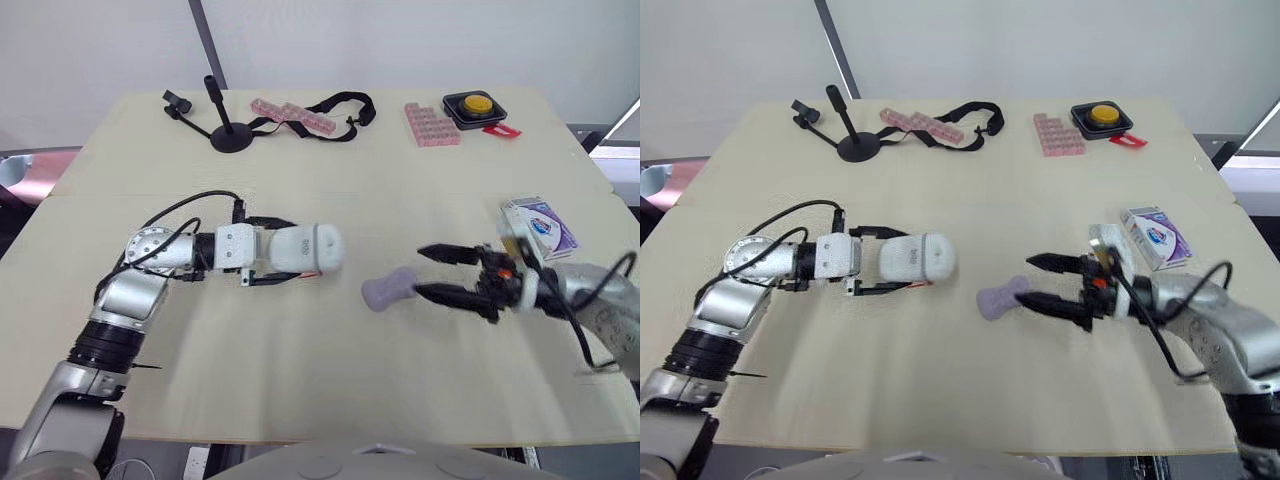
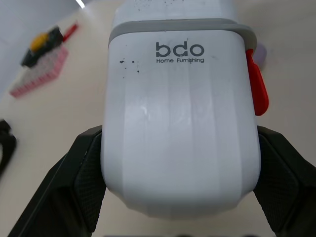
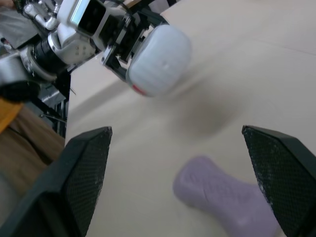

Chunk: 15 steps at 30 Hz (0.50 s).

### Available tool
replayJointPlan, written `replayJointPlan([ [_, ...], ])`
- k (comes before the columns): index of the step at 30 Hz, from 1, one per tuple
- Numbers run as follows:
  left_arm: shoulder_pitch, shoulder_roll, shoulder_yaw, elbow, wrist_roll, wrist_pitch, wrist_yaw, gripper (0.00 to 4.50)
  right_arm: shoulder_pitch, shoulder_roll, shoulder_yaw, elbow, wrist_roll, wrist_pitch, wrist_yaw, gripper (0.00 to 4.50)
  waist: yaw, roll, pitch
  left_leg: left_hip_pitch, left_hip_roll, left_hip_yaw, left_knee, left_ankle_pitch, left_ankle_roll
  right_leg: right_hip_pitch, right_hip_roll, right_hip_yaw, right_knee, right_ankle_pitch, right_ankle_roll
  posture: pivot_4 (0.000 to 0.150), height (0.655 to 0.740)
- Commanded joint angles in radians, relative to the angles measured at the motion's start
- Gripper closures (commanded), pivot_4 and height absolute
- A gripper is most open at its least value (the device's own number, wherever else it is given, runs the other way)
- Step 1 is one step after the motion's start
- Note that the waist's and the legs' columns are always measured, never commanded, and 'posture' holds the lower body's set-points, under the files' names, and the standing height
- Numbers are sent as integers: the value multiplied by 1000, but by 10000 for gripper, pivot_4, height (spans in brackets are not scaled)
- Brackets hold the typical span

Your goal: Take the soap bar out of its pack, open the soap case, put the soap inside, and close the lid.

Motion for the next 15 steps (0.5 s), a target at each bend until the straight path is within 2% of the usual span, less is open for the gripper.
replayJointPlan([
  [1, 8, -22, -1, -31, 47, -77, 75, 10337, -70, 30, -19, -4, 238, 170, -229, 0, 5, 0, 0, 0, 0, 0, 0, 0, -1, 0, 0, 0, 0, 0, 0, 1500, 7343],
  [7, 18, -56, -38, -41, 101, -116, 139, 10337, -146, 83, -4, 41, 441, 253, -455, 0, 26, 0, 0, -1, -1, 2, 0, 2, -4, 0, 0, 1, -1, 0, 0, 1500, 7343],
  [15, 11, -66, -74, -44, 108, -112, 166, 10337, -201, 105, 59, 51, 553, 286, -587, 0, 34, 0, 0, -2, -3, 2, 0, 2, -7, 0, 1, 1, -1, 0, 1, 1500, 7343],
])
